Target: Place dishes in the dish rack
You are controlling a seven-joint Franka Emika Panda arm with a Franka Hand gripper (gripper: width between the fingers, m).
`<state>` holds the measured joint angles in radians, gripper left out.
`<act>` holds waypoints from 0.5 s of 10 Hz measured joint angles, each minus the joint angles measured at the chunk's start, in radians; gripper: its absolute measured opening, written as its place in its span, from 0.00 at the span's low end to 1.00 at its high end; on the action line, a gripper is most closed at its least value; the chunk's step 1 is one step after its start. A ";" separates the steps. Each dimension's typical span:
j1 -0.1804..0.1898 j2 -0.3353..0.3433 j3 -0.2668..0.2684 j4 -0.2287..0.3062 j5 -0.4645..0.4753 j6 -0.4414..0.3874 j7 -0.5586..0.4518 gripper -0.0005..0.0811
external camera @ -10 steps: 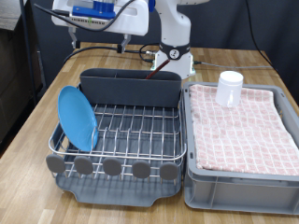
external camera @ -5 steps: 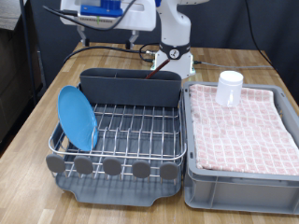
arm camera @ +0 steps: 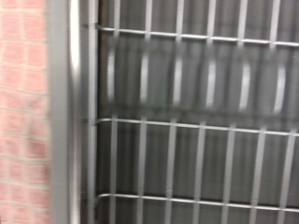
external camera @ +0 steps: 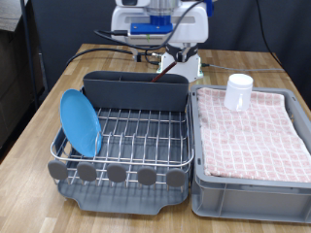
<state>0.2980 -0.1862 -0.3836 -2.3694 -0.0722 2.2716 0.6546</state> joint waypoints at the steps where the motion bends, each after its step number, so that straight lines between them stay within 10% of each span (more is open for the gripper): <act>1: 0.012 -0.002 0.025 -0.010 0.008 0.000 0.050 0.99; 5: 0.061 -0.043 0.098 -0.074 0.027 0.048 0.111 0.99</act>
<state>0.3593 -0.2288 -0.2853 -2.4429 -0.0454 2.3197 0.7652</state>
